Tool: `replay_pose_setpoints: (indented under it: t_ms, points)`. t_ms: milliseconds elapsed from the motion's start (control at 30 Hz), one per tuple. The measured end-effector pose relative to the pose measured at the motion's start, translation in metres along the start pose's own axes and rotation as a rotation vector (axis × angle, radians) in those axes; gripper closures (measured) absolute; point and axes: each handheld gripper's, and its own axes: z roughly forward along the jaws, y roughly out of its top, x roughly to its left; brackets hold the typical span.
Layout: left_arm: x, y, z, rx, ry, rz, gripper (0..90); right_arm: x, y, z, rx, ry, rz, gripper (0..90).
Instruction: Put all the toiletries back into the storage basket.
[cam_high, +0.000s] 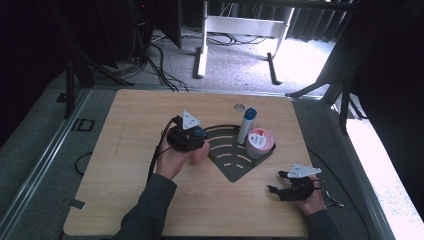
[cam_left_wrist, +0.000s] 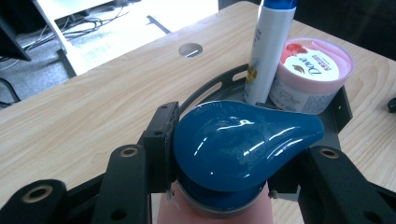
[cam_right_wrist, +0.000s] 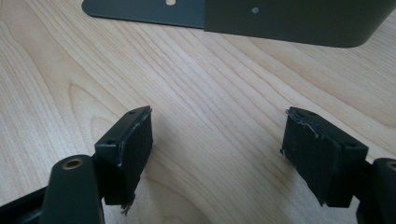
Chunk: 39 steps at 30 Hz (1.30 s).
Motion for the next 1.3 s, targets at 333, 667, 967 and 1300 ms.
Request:
replay_pose_setpoints:
  t_ms: [333,667,967,1300]
  points:
    - [-0.002,0.011,-0.002,0.0,0.006,0.017,52.9,0.0,0.0,0.0,0.0,0.0,0.0,24.2]
    - [-0.004,0.02,-0.002,-0.005,0.007,0.028,52.9,0.0,0.0,0.0,0.0,0.0,0.0,24.2]
    - [-0.005,0.024,0.001,-0.004,0.003,0.028,52.9,0.0,0.0,0.0,0.0,0.001,0.0,24.2]
    - [-0.006,0.03,0.005,-0.011,0.003,0.027,52.9,0.0,0.0,0.0,0.0,0.001,0.001,24.1]
